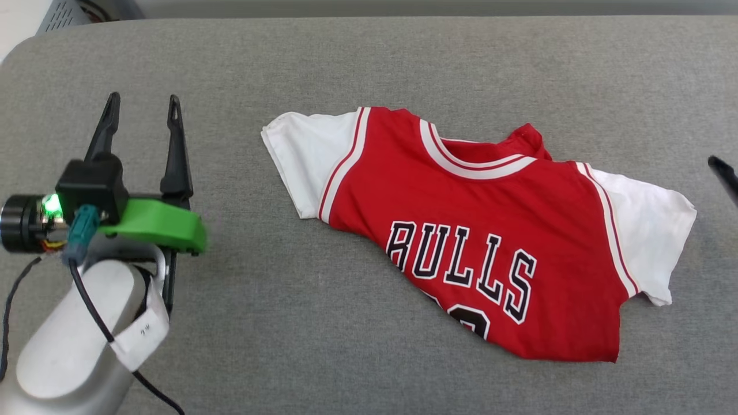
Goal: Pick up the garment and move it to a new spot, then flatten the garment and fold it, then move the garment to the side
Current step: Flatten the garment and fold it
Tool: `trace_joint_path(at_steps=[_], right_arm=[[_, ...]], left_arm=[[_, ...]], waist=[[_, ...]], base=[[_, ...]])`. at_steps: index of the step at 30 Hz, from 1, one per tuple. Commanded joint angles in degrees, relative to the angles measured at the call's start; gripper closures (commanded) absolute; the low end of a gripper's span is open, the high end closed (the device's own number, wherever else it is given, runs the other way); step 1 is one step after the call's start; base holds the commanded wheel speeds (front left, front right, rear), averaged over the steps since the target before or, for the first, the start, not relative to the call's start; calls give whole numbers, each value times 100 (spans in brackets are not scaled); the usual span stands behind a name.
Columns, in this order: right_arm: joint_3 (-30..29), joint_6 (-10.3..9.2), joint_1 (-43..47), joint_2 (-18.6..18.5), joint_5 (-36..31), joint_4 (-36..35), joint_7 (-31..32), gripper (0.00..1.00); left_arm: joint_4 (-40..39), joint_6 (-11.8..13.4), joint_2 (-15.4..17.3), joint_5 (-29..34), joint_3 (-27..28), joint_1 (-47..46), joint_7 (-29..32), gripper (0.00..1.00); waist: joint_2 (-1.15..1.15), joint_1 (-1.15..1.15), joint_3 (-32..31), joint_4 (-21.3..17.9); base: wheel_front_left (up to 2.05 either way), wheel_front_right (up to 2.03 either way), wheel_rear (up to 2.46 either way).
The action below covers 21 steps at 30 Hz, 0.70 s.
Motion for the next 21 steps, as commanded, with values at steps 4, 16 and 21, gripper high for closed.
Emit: trace_joint_path(at_steps=[4, 16, 21], right_arm=[[355, -4, -187, -436, 745, 210, 1255, 0], [1377, -4, -645, -213, 839, 1474, 1926, 0], [1599, -4, -641, -96, 1031, 1768, 1630, 15]], left_arm=[[-437, 150, -184, 266, 313, 613, -32, 0], [-498, -229, -829, 857, 852, 897, -32, 0], [-360, -445, -893, 992, 1093, 852, -32, 0]], waist=[[0, 0, 169, 181], [0, 0, 666, 541], [0, 0, 654, 481]], base=[[0, 0, 0], [0, 0, 0], [0, 0, 0]])
